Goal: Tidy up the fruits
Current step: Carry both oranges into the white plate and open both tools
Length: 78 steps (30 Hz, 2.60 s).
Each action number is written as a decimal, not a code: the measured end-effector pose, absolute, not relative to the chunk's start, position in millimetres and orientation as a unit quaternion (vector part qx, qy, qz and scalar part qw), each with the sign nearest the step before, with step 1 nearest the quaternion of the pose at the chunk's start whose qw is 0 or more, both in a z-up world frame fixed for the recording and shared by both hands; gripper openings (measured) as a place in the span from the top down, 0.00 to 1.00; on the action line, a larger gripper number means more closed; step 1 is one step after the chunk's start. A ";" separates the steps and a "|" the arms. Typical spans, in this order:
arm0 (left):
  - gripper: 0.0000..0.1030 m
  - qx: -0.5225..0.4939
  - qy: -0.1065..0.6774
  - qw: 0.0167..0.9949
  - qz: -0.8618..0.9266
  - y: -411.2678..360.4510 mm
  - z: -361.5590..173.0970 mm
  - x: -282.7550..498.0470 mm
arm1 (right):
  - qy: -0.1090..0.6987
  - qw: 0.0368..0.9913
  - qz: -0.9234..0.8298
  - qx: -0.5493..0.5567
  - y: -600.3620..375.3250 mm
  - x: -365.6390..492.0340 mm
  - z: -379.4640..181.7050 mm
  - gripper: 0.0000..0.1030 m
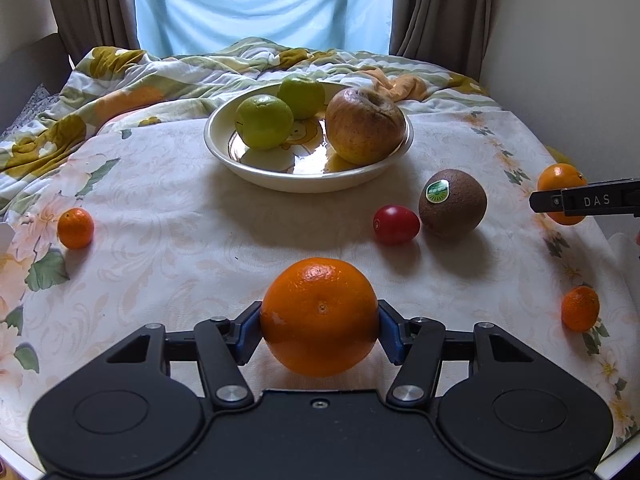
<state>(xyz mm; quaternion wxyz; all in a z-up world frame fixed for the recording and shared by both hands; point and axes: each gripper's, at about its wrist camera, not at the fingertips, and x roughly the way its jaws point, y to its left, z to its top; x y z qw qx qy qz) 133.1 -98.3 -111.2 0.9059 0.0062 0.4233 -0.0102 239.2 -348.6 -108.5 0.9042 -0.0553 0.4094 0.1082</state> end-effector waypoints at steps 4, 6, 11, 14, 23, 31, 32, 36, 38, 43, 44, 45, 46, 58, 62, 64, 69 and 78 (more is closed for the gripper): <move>0.39 0.004 0.414 0.910 -0.009 -97.0 -96.9 126.3 | 0.404 0.906 0.113 -0.048 -345.6 232.0 -95.4 0.28; 0.39 0.002 0.408 0.913 -0.008 -94.7 -87.0 122.7 | 0.402 0.907 0.115 -0.044 -343.6 227.3 -87.8 0.28; 0.39 0.003 0.392 0.920 -0.007 -88.6 -60.8 117.1 | 0.396 0.909 0.122 -0.039 -335.2 215.9 -64.7 0.28; 0.39 0.002 0.385 0.923 -0.010 -82.4 -46.1 116.9 | 0.392 0.911 0.126 -0.036 -329.0 210.5 -50.7 0.28; 0.39 0.005 0.357 0.934 -0.014 -58.7 -14.2 131.1 | 0.382 0.913 0.137 -0.028 -298.6 205.8 -16.5 0.28; 0.39 -0.004 0.354 0.935 -0.020 -27.3 2.3 166.6 | 0.376 0.915 0.143 -0.026 -262.6 221.1 2.4 0.28; 0.39 -0.003 0.355 0.935 -0.023 -23.1 3.6 173.1 | 0.376 0.915 0.143 -0.025 -258.1 224.2 3.7 0.28; 0.39 0.001 0.356 0.934 -0.034 -9.6 6.1 198.6 | 0.377 0.916 0.136 -0.018 -240.9 240.7 6.4 0.28; 0.39 0.003 0.358 0.933 -0.041 -3.9 6.4 212.2 | 0.378 0.916 0.131 -0.014 -232.9 250.5 6.6 0.28; 0.39 0.009 0.363 0.930 -0.059 6.0 1.8 245.7 | 0.380 0.918 0.115 -0.005 -216.7 275.5 6.7 0.28; 0.39 0.010 0.365 0.929 -0.063 7.3 0.0 252.5 | 0.380 0.918 0.112 -0.004 -214.4 279.5 6.4 0.28; 0.39 0.011 0.368 0.927 -0.067 8.5 -2.1 259.3 | 0.381 0.918 0.109 -0.002 -211.8 284.5 5.7 0.28; 0.39 0.012 0.370 0.926 -0.071 9.5 -4.4 266.2 | 0.383 0.918 0.106 -0.001 -209.5 289.5 4.7 0.28; 0.39 0.036 0.401 0.908 -0.119 6.2 -42.4 327.4 | 0.403 0.912 0.079 0.017 -190.0 338.8 -18.3 0.28; 0.39 0.046 0.408 0.902 -0.132 3.6 -53.8 341.0 | 0.410 0.909 0.067 0.022 -189.8 347.9 -25.6 0.28; 0.39 0.051 0.413 0.899 -0.138 1.8 -59.2 348.3 | 0.413 0.908 0.062 0.024 -190.1 351.5 -29.4 0.28; 0.39 0.059 0.422 0.892 -0.147 -1.5 -68.3 359.5 | 0.418 0.907 0.051 0.029 -191.8 357.1 -35.3 0.28; 0.03 0.063 0.397 0.902 -0.155 0.8 -59.7 350.9 | 0.418 0.906 0.051 0.032 -192.2 359.3 -36.9 0.28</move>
